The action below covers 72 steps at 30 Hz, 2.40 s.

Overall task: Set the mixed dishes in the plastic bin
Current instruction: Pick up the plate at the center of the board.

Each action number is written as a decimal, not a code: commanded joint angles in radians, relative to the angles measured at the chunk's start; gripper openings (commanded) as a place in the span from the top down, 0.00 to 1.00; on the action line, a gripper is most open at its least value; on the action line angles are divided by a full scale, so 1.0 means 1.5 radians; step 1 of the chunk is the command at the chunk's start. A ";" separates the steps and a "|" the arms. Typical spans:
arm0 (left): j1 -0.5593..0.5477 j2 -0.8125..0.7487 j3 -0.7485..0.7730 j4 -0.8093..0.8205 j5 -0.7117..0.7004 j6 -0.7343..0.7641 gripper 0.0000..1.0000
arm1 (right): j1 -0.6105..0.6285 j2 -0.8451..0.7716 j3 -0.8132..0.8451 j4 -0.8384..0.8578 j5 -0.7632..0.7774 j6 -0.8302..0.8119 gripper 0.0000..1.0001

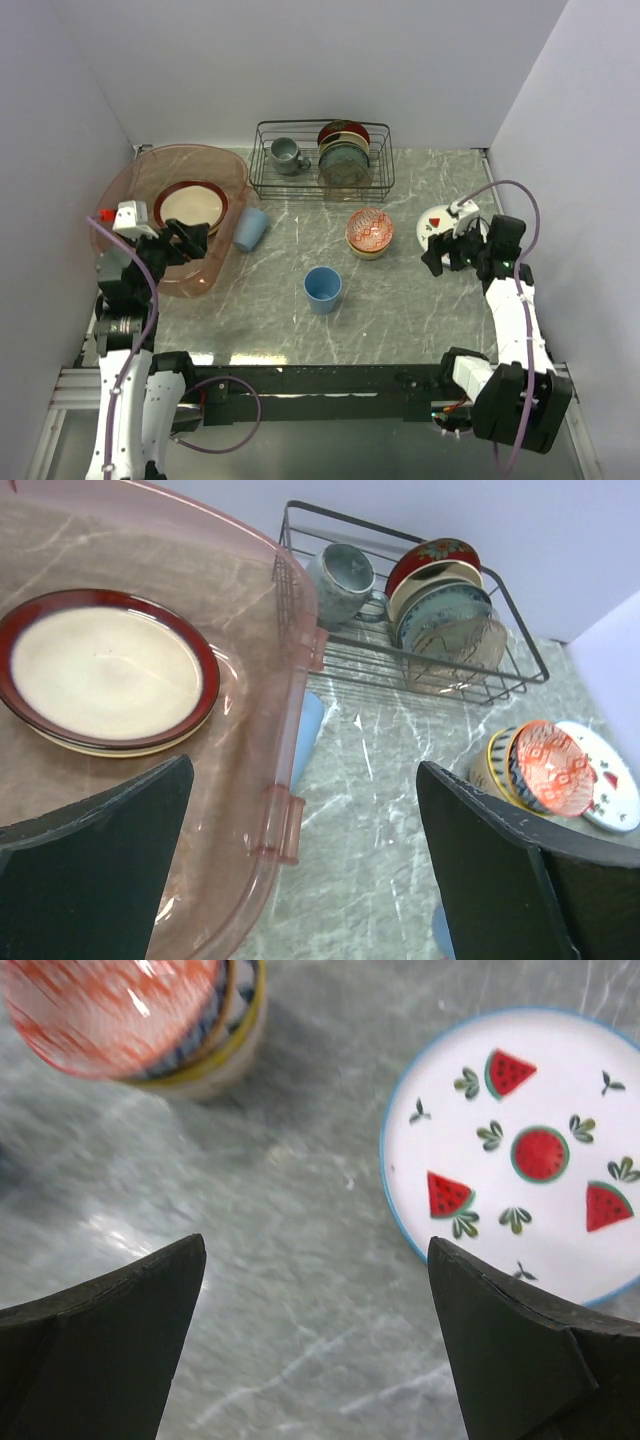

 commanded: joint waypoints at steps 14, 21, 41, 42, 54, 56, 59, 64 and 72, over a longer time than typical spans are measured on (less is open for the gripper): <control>-0.107 -0.057 -0.022 0.010 -0.124 0.069 0.01 | 0.169 0.231 0.011 0.102 0.434 -0.192 0.00; -0.108 -0.062 -0.022 0.005 -0.132 0.069 0.01 | 0.208 0.322 0.027 0.153 0.523 -0.208 0.14; -0.109 -0.058 -0.021 0.002 -0.140 0.070 0.01 | 0.218 0.421 0.068 0.114 0.553 -0.210 0.81; -0.109 -0.059 -0.021 0.002 -0.140 0.070 0.01 | 0.218 0.422 0.071 0.110 0.551 -0.208 0.85; -0.110 -0.060 -0.022 0.002 -0.139 0.070 0.01 | 0.218 0.365 0.054 0.100 0.541 -0.195 1.00; -0.111 -0.058 -0.022 0.002 -0.138 0.070 0.01 | 0.219 0.327 0.050 0.095 0.534 -0.207 1.00; -0.111 -0.055 -0.022 0.001 -0.137 0.070 0.01 | 0.218 0.270 0.043 0.082 0.524 -0.232 1.00; -0.111 -0.053 -0.024 0.005 -0.118 0.069 0.01 | 0.219 0.179 0.040 0.047 0.502 -0.277 1.00; -0.116 -0.043 -0.028 0.024 -0.035 0.040 0.01 | 0.219 0.063 0.032 -0.010 0.471 -0.329 1.00</control>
